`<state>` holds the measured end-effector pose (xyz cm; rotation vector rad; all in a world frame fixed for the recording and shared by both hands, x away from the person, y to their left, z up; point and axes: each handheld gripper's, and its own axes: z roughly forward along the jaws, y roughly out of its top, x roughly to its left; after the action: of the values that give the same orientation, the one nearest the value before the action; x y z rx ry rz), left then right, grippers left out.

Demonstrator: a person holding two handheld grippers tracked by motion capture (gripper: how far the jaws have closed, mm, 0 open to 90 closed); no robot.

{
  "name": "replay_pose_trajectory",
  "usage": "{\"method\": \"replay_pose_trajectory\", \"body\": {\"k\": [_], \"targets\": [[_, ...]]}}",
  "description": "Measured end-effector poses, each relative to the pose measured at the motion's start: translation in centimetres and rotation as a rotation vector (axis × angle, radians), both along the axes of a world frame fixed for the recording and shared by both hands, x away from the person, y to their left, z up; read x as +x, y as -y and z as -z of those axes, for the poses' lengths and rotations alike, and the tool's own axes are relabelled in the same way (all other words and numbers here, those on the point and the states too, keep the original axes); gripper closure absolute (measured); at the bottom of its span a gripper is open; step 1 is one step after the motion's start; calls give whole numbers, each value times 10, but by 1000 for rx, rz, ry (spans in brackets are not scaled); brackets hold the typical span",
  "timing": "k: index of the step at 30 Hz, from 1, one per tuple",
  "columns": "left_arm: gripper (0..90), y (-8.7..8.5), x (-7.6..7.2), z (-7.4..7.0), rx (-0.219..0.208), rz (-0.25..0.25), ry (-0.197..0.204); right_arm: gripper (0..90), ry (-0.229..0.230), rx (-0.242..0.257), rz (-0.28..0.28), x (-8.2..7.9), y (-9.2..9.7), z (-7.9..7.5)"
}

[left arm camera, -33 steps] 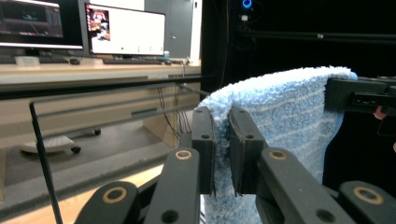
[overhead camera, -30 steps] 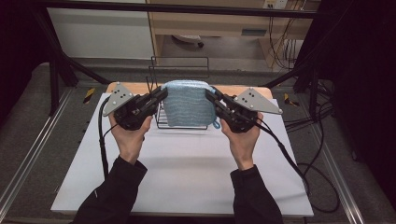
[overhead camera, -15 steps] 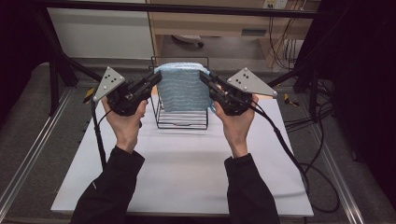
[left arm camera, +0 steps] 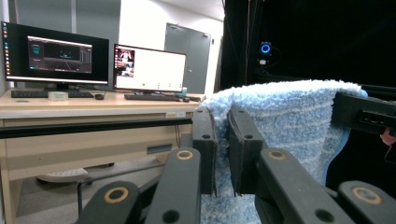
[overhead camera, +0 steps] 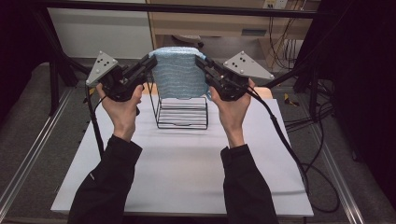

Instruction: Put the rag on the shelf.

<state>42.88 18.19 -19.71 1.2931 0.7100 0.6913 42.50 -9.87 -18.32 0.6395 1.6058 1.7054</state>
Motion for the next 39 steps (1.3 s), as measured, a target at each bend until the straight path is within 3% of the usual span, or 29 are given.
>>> {"method": "replay_pose_trajectory", "body": {"k": [20, 29, 39], "targets": [[822, 3, 16, -42, -10, -22, 52, 823, 40, 56, -3, 25, 0, -35], [822, 1, 28, -50, -5, -31, 61, 823, 43, 71, -4, 40, -2, -40], [822, 2, 51, -46, 25, -50, 43, 823, 17, 60, 21, 63, -5, -35]]}}
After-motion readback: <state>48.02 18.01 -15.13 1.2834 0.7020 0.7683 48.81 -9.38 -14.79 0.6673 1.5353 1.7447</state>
